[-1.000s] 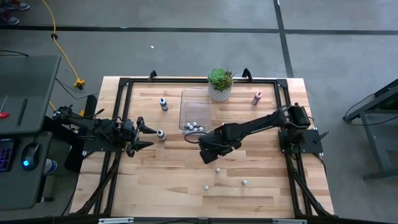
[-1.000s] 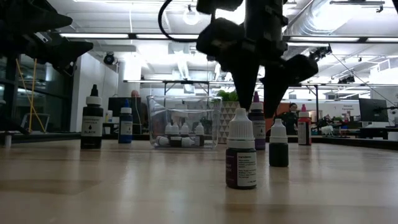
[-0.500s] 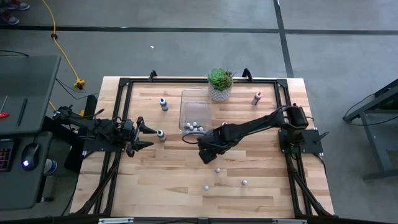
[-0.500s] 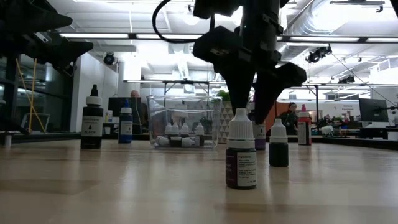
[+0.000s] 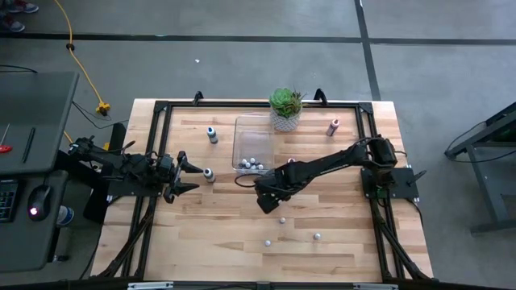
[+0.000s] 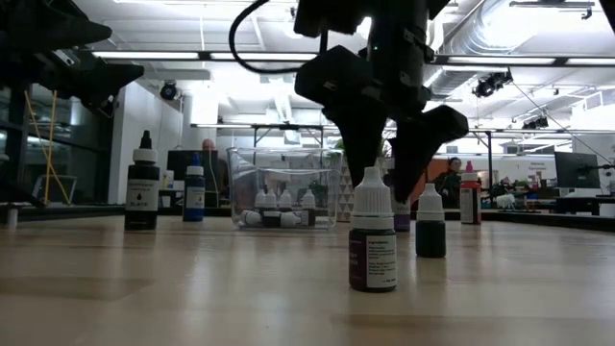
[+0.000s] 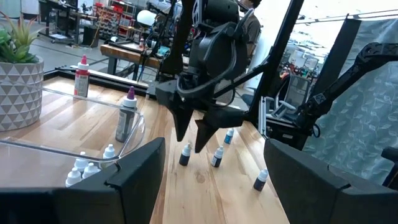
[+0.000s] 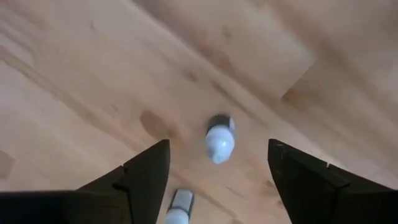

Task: Pick & Place food coloring
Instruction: Put the small black food coloring bottle into the transparent bin

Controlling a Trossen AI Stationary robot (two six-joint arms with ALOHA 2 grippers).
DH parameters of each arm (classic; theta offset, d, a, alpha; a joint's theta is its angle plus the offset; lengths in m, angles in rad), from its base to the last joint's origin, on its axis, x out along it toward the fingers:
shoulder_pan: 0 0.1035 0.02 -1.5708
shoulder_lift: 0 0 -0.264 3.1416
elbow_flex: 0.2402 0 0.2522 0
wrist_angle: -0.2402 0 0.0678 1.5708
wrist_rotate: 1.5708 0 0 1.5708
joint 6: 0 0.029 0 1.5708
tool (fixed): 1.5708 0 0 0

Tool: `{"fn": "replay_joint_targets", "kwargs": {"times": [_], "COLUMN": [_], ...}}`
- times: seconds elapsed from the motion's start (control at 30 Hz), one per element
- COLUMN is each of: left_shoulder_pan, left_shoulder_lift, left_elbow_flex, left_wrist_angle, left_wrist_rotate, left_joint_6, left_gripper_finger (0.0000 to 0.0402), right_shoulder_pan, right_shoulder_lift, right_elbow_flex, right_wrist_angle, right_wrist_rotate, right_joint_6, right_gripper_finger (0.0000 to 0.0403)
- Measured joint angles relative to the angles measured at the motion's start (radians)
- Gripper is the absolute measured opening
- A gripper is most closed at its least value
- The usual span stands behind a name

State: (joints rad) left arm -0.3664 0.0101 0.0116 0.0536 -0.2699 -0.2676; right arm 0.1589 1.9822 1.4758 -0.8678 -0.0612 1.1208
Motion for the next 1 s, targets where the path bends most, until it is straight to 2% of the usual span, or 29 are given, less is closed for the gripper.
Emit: {"fn": "replay_joint_targets", "kwargs": {"times": [0.3,0.57,1.0], "left_shoulder_pan": [0.000,0.000,0.000], "left_shoulder_lift": [0.000,0.000,0.000], "left_elbow_flex": [0.000,0.000,0.000], "left_wrist_angle": [0.000,0.000,0.000], "left_wrist_rotate": [0.000,0.000,0.000], "left_joint_6": [0.000,0.000,0.000], "left_gripper_finger": [0.0271,0.0271,0.0271], "right_shoulder_pan": [-0.016,-0.015,-0.015], "right_shoulder_lift": [0.024,0.031,0.031], "right_elbow_flex": [0.000,0.000,0.000], "right_wrist_angle": [0.005,0.000,-0.001], "right_wrist_rotate": [-0.003,-0.041,-0.039], "right_joint_6": [0.000,0.001,0.000], "right_gripper_finger": [0.0250,0.0209,0.0155]}}
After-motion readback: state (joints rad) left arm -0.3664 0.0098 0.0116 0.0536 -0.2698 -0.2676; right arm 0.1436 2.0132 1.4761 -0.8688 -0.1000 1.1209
